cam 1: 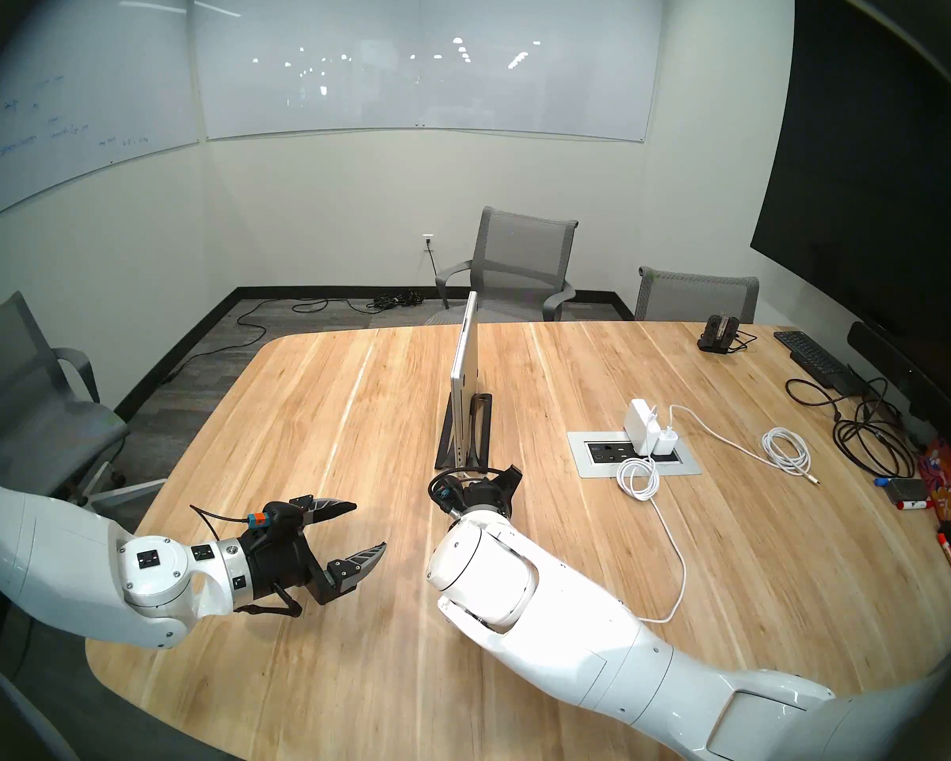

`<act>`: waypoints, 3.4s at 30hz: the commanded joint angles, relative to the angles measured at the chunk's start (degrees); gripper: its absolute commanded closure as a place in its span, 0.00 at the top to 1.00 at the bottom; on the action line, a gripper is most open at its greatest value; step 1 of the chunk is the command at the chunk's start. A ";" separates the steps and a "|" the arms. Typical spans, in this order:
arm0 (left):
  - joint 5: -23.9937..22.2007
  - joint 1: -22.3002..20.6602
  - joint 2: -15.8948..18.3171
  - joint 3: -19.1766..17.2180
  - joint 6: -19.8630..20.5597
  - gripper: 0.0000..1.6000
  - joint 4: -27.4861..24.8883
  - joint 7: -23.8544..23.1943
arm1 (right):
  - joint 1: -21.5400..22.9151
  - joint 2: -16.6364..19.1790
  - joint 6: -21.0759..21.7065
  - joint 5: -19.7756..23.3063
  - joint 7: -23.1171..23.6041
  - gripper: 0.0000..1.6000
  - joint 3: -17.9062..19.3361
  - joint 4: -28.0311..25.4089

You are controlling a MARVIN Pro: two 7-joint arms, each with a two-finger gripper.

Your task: Plug the charging cable into the port of a MacBook

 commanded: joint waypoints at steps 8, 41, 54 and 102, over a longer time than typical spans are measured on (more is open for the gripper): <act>0.15 -0.40 -0.13 -0.51 -0.24 1.00 -0.21 0.14 | -0.47 -1.20 -0.11 -0.22 -0.46 0.00 0.16 -0.98; 0.15 -0.40 -0.13 -0.51 -0.24 1.00 -0.21 0.14 | -1.29 -2.50 -0.11 -1.48 -2.52 0.00 0.59 0.03; 0.14 -0.40 -0.13 -0.51 -0.24 1.00 -0.21 0.14 | -1.69 -3.19 -0.11 -1.81 -3.54 0.00 1.10 0.33; 0.15 -0.40 -0.13 -0.52 -0.24 1.00 -0.21 0.15 | -1.99 -3.74 -4.53 -2.49 -4.38 0.00 1.57 3.72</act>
